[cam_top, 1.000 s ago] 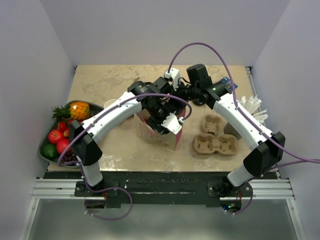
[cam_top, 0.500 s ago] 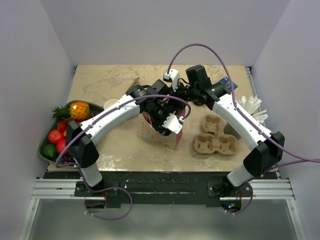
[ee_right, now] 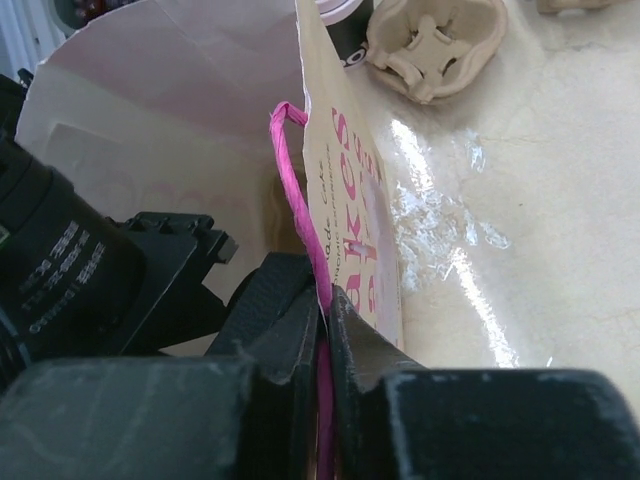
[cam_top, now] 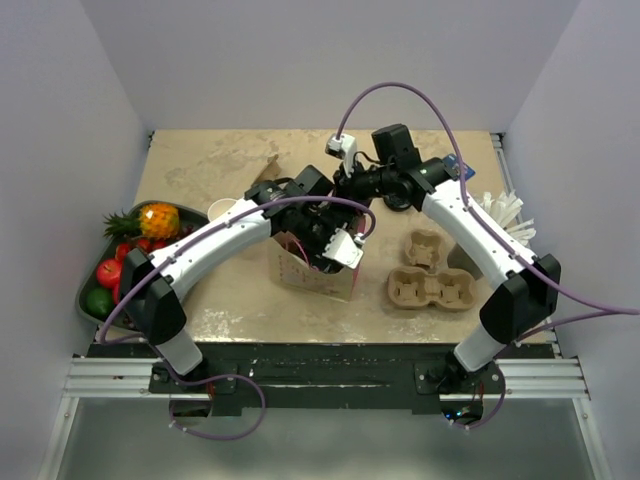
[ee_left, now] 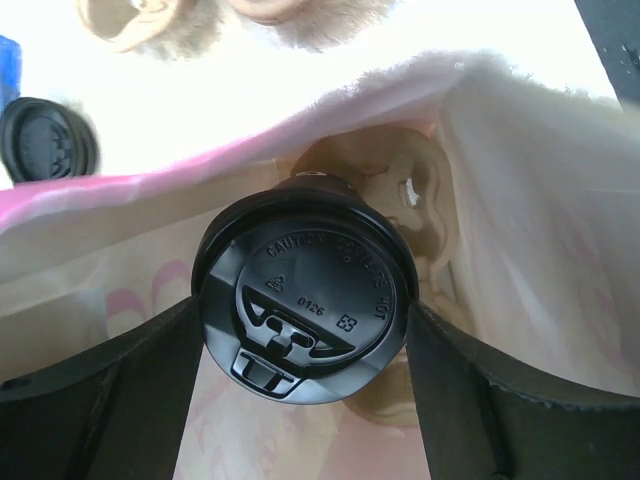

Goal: Pack the takeout coffee

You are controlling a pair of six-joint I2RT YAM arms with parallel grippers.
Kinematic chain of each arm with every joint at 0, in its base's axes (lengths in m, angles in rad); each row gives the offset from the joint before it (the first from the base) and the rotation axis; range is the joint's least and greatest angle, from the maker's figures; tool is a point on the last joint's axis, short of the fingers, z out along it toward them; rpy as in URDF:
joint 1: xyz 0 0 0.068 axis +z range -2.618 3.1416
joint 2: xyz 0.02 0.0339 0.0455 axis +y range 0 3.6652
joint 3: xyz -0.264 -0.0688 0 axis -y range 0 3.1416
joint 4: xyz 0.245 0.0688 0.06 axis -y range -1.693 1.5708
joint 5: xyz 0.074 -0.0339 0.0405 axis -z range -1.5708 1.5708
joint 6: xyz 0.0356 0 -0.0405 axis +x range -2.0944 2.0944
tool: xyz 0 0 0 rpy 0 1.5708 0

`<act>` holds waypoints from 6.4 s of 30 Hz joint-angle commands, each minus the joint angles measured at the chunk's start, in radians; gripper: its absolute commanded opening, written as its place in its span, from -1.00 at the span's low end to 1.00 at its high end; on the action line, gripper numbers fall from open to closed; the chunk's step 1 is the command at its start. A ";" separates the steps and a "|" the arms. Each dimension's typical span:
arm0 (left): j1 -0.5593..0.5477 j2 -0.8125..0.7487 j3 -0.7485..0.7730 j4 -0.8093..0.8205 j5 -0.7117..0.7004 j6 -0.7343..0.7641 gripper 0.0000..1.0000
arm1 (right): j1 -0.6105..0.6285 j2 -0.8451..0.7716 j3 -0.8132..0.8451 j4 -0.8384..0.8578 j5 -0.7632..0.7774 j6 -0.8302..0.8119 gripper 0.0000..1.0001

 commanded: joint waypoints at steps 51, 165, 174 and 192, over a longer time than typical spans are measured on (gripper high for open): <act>-0.004 0.101 -0.066 -0.018 0.001 -0.052 0.37 | -0.258 0.085 0.256 0.536 -0.377 0.629 0.98; -0.187 -0.183 -0.339 0.644 -0.496 -0.385 -0.10 | 0.362 -0.349 -0.192 0.266 0.540 -0.529 -1.00; -0.150 -0.212 -0.261 0.464 -0.401 -0.517 -0.12 | 0.362 -0.394 -0.307 0.278 0.562 -0.519 -1.00; -0.067 -0.206 -0.236 0.356 0.027 -0.516 -0.04 | 0.391 -0.361 -0.299 0.306 0.569 -0.488 -1.00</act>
